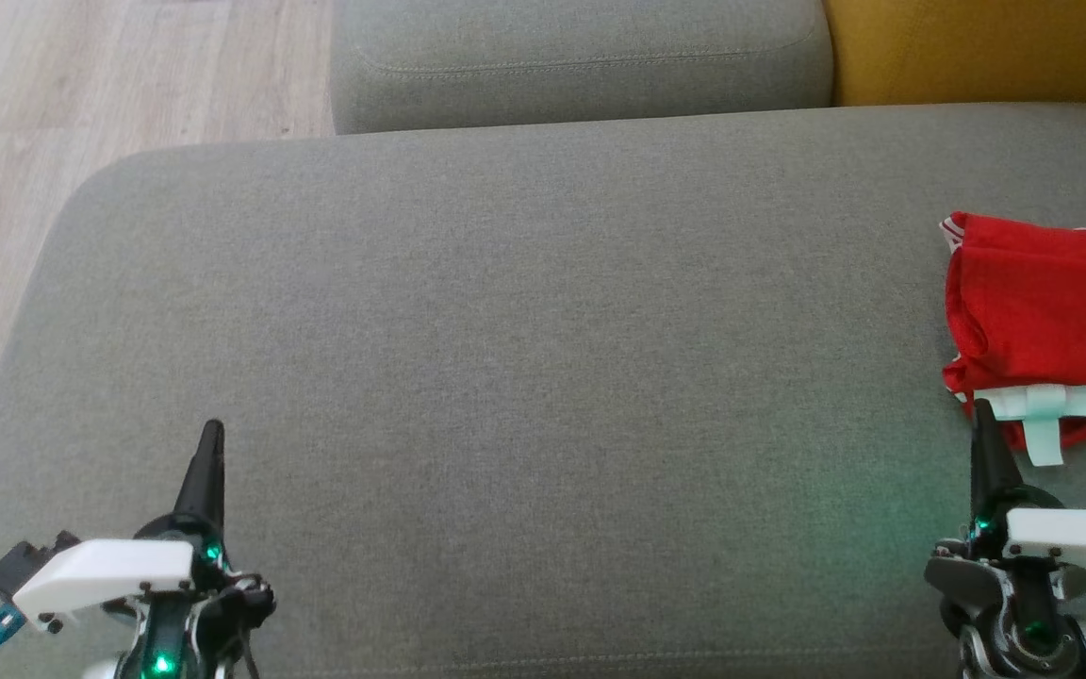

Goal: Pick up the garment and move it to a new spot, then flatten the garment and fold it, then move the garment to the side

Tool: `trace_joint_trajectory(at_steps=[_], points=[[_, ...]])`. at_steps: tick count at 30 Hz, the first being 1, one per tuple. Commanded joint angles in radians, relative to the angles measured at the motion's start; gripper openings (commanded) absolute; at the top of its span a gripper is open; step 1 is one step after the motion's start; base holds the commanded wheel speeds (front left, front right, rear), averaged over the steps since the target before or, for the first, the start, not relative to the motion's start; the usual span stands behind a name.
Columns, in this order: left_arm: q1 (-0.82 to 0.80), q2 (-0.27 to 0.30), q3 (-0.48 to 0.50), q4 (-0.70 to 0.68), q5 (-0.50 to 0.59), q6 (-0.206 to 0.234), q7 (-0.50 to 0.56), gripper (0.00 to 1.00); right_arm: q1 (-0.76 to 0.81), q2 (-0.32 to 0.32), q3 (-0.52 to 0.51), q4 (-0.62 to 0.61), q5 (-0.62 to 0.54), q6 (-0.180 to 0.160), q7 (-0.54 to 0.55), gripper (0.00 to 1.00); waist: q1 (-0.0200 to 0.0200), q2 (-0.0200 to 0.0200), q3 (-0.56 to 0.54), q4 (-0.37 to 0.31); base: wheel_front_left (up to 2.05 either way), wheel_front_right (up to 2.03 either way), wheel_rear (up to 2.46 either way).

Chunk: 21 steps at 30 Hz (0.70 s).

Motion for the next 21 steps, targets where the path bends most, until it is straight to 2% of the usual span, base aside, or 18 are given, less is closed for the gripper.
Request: trace_joint_trajectory(at_steps=[1,15,21], points=[[-0.058,0.019,0.039,-0.027,-0.024,-0.007,0.007,0.0,-0.045,-0.015,0.012,-0.043,0.028,0.006,0.008,0.0,0.0,0.0,0.0,0.0,0.0,0.0,0.0],[-0.07,0.019,0.071,-0.017,-0.169,-0.024,0.05,0.0,-0.045,-0.014,-0.014,-0.055,0.176,0.007,0.05,0.0,0.0,0.0,-0.003,0.006,0.0,0.0,0.0],[-0.071,0.018,0.074,-0.016,-0.171,-0.024,0.052,0.0,-0.046,-0.013,-0.016,-0.055,0.178,0.007,0.052,0.0,0.0,0.0,-0.003,0.006,0.0,0.0,0.0]])
